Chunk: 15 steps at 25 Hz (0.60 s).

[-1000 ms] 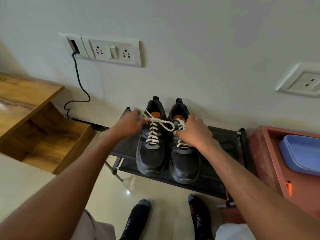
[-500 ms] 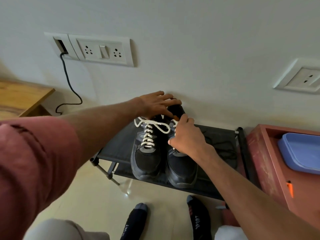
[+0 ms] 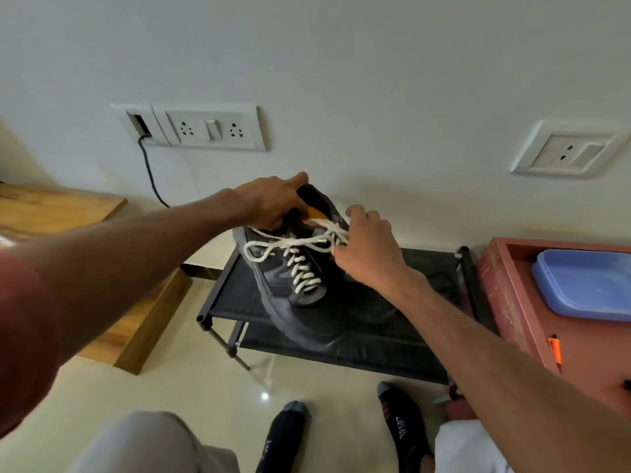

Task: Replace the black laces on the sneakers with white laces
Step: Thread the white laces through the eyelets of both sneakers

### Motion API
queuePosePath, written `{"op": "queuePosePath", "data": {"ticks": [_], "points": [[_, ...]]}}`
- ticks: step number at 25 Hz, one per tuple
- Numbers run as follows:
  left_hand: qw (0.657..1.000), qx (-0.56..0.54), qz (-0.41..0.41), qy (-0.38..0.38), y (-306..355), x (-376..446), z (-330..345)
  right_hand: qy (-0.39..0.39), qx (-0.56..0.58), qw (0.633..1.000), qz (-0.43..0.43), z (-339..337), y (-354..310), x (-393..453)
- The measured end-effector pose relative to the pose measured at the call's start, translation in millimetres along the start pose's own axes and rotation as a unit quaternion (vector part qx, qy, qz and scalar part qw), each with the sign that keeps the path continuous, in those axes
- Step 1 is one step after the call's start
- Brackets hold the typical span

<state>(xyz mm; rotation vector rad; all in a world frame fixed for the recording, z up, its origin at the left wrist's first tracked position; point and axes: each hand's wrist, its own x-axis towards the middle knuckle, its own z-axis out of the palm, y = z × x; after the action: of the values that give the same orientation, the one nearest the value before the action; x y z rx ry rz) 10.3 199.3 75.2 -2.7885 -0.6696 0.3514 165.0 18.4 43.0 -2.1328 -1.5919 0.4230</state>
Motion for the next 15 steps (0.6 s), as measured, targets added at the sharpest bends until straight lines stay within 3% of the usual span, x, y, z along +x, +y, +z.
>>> {"op": "queuePosePath", "data": {"ticks": [4,5,7,10,12,15], "points": [[0.958,-0.113,-0.262,0.009,16.9,-65.6,-14.1,0.156,0.098,0.983,-0.008,-11.9,-18.0,-31.7],[0.939,-0.143,-0.314,0.004,24.9,-79.8,-15.3,0.143,0.128,0.981,0.029,-9.0,-21.5,-43.6],[0.901,-0.193,-0.388,-0.001,43.7,-104.0,-17.4,0.024,0.213,0.969,0.122,3.2,-29.6,-71.8],[0.873,-0.214,-0.438,-0.007,78.5,-122.1,-16.0,-0.168,0.444,0.852,0.221,16.2,-47.5,-108.1],[0.853,-0.23,-0.468,-0.001,99.8,-125.8,-12.1,-0.181,0.513,0.803,0.242,28.0,-50.9,-113.8],[0.826,-0.266,-0.496,0.0,123.1,-128.9,-7.7,-0.147,0.548,0.786,0.246,52.9,-48.5,-111.0]]}}
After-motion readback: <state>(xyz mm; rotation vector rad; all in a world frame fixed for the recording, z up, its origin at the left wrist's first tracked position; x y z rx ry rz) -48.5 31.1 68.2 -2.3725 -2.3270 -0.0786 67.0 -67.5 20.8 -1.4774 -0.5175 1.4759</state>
